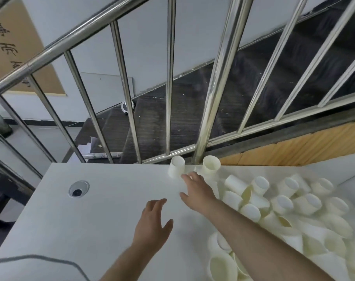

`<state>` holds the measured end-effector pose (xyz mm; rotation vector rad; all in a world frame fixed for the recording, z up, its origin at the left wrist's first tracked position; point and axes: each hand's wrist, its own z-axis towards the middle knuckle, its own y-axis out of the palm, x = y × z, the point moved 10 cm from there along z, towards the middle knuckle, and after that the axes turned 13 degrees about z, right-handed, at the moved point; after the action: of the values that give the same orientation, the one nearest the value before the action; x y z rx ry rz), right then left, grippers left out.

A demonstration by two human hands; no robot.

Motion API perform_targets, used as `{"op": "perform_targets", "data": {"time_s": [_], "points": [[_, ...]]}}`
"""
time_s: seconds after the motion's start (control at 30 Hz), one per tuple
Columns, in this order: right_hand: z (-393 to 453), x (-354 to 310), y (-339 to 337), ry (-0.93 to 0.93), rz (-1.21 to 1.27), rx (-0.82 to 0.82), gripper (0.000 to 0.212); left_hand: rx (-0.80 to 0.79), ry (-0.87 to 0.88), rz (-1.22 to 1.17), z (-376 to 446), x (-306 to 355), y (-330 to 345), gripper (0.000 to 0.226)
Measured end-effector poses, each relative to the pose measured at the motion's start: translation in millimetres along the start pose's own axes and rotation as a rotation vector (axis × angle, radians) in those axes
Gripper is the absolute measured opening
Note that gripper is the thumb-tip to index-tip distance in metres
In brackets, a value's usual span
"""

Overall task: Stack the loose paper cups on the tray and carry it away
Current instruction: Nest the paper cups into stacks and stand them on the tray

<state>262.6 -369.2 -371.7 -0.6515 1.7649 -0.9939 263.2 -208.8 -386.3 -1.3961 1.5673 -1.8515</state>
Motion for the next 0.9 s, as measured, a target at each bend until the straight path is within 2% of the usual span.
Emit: {"op": "perform_targets", "data": {"time_s": [0.2,0.4,0.6,0.7,0.8,0.83,0.9], "points": [[74.2,-12.6,-0.1,-0.006,-0.060,-0.001,0.055,0.001,-0.025,-0.046,30.7,-3.7,4.6,0.059],[103.5,-10.8,16.9,-0.006,-0.133,-0.078,0.066,-0.020,-0.033,-0.058,37.4,-8.1,12.2,0.059],[104.1,-5.5,20.8,-0.020,-0.104,-0.015,0.049,-0.039,-0.063,-0.040,39.9,-19.0,14.3,0.059],[98.0,-4.2,24.9,-0.030,-0.049,-0.013,0.048,-0.036,-0.070,-0.053,39.6,-17.4,12.0,0.060],[83.7,-3.8,17.0,-0.022,0.108,0.047,0.043,-0.009,-0.099,-0.114,39.2,-16.0,6.1,0.067],[76.5,-0.8,9.5,0.014,0.233,0.098,0.042,0.009,-0.115,-0.155,38.6,-15.7,2.9,0.072],[56.8,15.6,0.8,0.195,0.638,0.180,0.033,0.055,-0.134,-0.254,37.4,-15.5,-4.5,0.082]]}}
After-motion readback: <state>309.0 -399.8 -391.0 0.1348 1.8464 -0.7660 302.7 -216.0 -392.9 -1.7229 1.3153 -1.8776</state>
